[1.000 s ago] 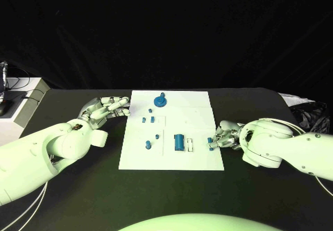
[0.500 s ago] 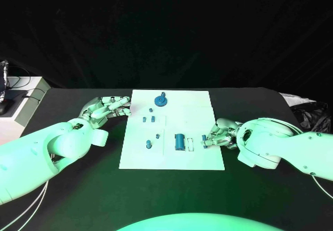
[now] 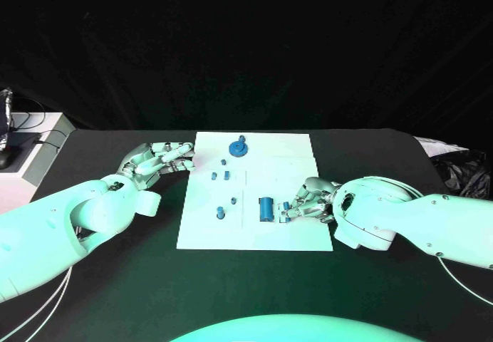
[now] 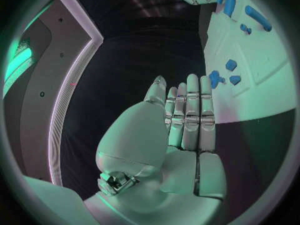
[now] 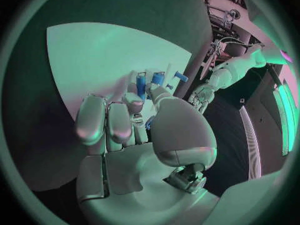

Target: Assemble the parts on the task board

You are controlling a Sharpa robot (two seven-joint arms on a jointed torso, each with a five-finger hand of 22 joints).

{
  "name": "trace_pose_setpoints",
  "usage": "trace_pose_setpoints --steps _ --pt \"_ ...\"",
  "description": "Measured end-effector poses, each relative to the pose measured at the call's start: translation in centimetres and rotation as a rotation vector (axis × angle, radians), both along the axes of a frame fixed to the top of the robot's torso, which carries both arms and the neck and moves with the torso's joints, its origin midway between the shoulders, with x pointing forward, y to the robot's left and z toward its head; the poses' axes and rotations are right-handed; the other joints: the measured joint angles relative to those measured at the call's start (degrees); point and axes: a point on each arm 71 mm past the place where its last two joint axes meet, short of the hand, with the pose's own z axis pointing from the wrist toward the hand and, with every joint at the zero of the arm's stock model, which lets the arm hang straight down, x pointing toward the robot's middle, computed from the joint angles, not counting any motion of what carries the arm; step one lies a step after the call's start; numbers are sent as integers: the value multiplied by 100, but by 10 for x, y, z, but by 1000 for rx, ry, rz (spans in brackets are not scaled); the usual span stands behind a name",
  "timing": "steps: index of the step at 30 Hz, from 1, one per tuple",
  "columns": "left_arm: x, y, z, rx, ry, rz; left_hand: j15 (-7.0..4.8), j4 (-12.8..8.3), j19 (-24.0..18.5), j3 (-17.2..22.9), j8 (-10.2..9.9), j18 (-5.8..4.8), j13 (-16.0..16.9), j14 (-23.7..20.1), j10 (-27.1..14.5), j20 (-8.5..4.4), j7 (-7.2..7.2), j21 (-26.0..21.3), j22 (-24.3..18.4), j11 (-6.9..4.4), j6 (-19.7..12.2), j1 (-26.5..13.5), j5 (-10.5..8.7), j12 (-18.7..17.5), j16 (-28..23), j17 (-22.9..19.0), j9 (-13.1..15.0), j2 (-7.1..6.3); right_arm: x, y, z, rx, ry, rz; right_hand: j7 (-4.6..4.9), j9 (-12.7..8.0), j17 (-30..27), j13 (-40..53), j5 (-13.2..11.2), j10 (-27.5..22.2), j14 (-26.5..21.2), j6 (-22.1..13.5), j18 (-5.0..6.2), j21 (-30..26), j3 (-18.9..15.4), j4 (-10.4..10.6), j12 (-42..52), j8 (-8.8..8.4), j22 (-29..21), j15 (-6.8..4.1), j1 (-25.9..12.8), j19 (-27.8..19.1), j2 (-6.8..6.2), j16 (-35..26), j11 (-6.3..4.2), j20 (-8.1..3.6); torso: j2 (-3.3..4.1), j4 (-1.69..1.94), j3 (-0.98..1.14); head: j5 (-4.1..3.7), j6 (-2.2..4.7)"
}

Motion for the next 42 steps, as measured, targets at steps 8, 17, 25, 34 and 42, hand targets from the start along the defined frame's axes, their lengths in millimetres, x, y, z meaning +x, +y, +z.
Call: trace_pose_setpoints --steps 8,17,25,34,42 --pt "0 0 0 0 1 -1 0 39 0 8 0 0 0 0 0 0 0 0 -24 0 0 -16 0 0 0 0 0 -16 0 4 -5 6 13 3 -1 27 -1 0 33 0 0 0 -1 0 53 -53 0 -6 0 0 -15 0 -15 0 0 1 1 1 3 31 -18" --pt "0 0 0 1 1 -3 0 39 0 8 0 0 0 0 0 0 0 -22 -35 0 0 -23 0 0 0 0 0 -23 1 4 -6 7 15 2 -2 23 -1 -6 34 1 1 2 -1 0 39 -81 0 -7 -1 0 -13 0 -13 0 0 1 1 -4 4 54 -29" --pt "0 0 0 1 2 -4 0 39 0 8 0 0 0 0 0 0 0 -22 -35 0 0 -23 0 0 0 1 0 -23 4 3 -6 14 3 -6 -80 57 -9 -36 -138 1 2 -24 -2 -27 -324 -445 -25 17 -1 1 71 0 71 -23 0 1 -3 -5 7 55 -27" --pt "0 0 0 1 2 -4 0 62 0 32 0 0 0 0 0 0 0 -22 -62 0 0 -23 0 0 0 -4 0 -23 6 2 -6 27 -15 -17 -115 -497 -27 -36 -560 2 3 -4 -2 -76 -321 -712 -25 -5 -2 1 46 -1 125 -23 0 1 -3 -4 4 64 -26" --pt "0 0 0 1 3 -4 0 62 0 31 0 0 0 0 1 0 0 -22 -73 0 0 -22 0 0 0 -4 0 -23 6 1 -6 37 -22 -29 -74 -856 -27 -45 -724 21 12 75 -2 -76 -795 -587 -25 1 -2 9 47 -1 123 -23 -2 1 -3 -7 4 71 -37"
